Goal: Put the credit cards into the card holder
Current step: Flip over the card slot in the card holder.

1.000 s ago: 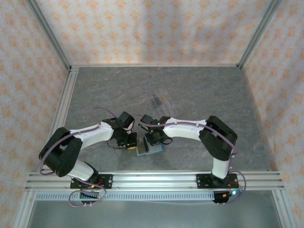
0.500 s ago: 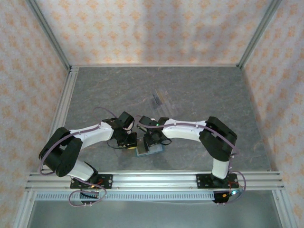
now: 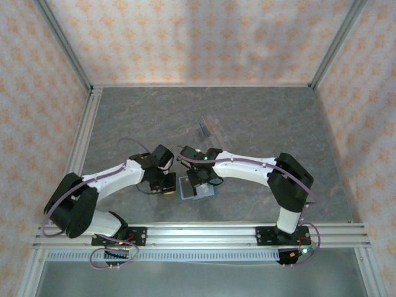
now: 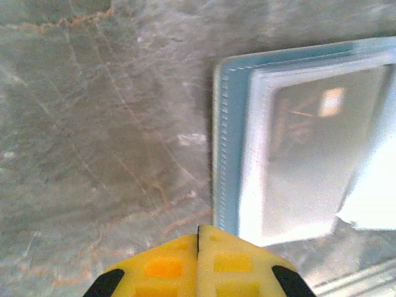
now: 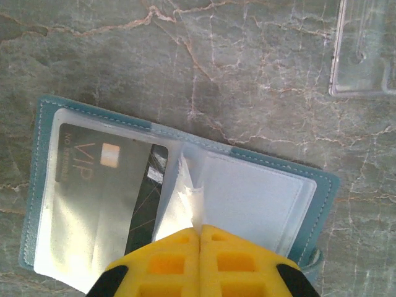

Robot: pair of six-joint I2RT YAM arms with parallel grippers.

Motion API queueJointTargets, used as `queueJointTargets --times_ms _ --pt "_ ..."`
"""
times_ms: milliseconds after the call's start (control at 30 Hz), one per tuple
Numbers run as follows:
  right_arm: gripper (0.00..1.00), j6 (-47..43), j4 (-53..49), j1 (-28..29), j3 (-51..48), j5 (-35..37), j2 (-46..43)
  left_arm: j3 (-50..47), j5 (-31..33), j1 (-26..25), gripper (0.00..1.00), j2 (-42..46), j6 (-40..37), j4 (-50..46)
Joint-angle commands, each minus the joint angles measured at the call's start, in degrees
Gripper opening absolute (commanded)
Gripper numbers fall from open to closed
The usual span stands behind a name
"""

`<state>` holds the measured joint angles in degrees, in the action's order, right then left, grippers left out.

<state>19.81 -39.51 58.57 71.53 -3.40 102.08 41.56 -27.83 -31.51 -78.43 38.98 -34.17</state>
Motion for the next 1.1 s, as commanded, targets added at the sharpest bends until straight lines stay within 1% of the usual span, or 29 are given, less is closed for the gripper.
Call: queueJointTargets --times_ms 0,100,300,367,500,733,867,1067 --pt "0.0 0.12 -1.47 0.14 0.2 -0.71 -0.9 3.31 1.13 -0.38 0.07 3.87 0.38 -4.5" --pt "0.0 0.36 -0.8 0.15 0.15 -2.49 -0.76 3.61 -0.02 -0.34 0.08 3.89 1.1 -3.82" --pt "0.0 1.14 -0.44 0.15 1.5 -5.8 0.22 2.28 -0.44 -0.35 0.08 0.47 1.34 -1.56" --pt "0.0 1.29 -0.92 0.11 1.87 -5.74 0.54 1.98 0.42 -0.36 0.08 -1.0 1.02 -1.52" --pt "0.0 1.36 -1.68 0.05 1.93 -6.1 0.53 1.05 -0.63 -0.31 0.07 -3.33 1.18 0.94" --pt "0.0 2.37 -2.46 -0.44 1.67 -5.62 0.71 -1.26 0.32 -0.39 0.07 -2.43 1.35 1.31" --pt "0.0 2.87 -2.41 -0.57 1.21 -5.3 0.49 -2.3 -0.11 -0.37 0.07 -4.05 1.71 3.22" --pt "0.0 3.7 -0.7 -0.58 1.18 -7.78 0.17 -1.66 -0.38 -0.61 0.07 -7.73 1.23 5.07"
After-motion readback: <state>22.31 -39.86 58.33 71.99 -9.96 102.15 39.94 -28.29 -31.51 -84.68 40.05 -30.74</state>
